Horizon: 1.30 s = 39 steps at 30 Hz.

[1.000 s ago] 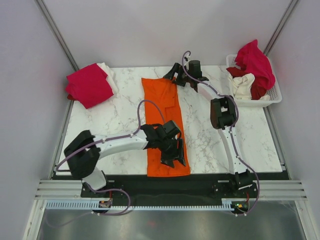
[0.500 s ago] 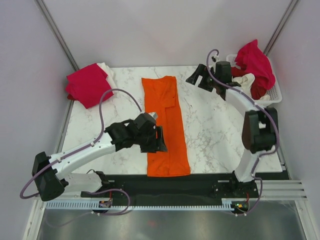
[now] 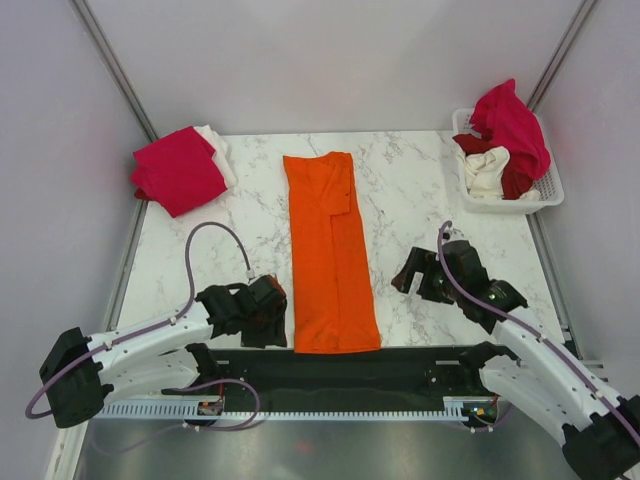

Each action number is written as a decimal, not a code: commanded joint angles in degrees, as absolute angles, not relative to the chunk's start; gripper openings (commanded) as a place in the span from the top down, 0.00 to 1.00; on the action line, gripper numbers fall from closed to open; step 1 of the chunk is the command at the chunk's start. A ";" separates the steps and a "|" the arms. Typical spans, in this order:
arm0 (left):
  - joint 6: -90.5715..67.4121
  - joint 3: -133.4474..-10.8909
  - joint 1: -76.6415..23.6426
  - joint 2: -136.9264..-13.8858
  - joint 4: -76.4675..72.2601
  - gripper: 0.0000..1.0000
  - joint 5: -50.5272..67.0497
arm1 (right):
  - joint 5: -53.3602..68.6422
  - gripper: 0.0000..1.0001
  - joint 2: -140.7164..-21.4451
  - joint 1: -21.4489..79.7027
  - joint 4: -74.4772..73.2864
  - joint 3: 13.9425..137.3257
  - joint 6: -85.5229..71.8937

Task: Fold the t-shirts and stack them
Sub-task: Fold the tshirt

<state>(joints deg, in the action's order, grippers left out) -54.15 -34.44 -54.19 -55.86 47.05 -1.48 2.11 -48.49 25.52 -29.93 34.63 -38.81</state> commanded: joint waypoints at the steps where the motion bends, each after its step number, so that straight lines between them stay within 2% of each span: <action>1: -56.07 -30.42 -54.84 -55.72 47.20 0.39 -3.43 | -1.60 0.02 -42.81 28.11 -38.50 31.30 -43.23; 14: -56.07 -27.16 -55.63 -59.50 47.20 0.39 -3.43 | -2.64 0.02 -46.50 41.04 -32.26 24.70 -55.72; 17: -56.07 -26.89 -55.81 -59.77 47.20 0.39 -3.43 | -2.37 0.06 -47.10 44.46 -29.19 22.86 -59.23; 22: -57.81 -27.42 -56.60 -57.67 46.41 0.37 -3.95 | -5.27 0.07 -51.93 52.99 -24.71 21.89 -63.36; 23: -63.23 -27.25 -56.78 -56.96 26.31 0.35 -1.43 | -5.27 0.07 -52.55 53.69 -23.91 21.62 -63.63; 24: -63.37 -27.07 -57.13 -56.26 25.06 0.33 -1.15 | -5.36 0.07 -53.08 54.48 -22.25 21.53 -63.89; 29: -62.76 -24.96 -57.48 -49.67 18.99 0.28 -0.79 | -6.50 0.07 -54.41 54.93 -19.78 21.62 -63.19; 33: -63.63 -23.82 -57.48 -48.07 19.42 0.28 -2.46 | -6.86 0.07 -54.40 54.93 -19.34 21.18 -63.11; 39: -68.73 -21.18 -58.79 -55.27 19.34 0.36 -0.44 | -6.77 0.07 -54.76 54.93 -18.72 19.95 -63.28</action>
<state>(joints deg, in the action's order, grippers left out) -63.46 -22.68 -57.43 -52.53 20.56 -0.86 -5.08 -54.46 54.63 -19.97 21.61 -62.39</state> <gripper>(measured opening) 0.649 0.928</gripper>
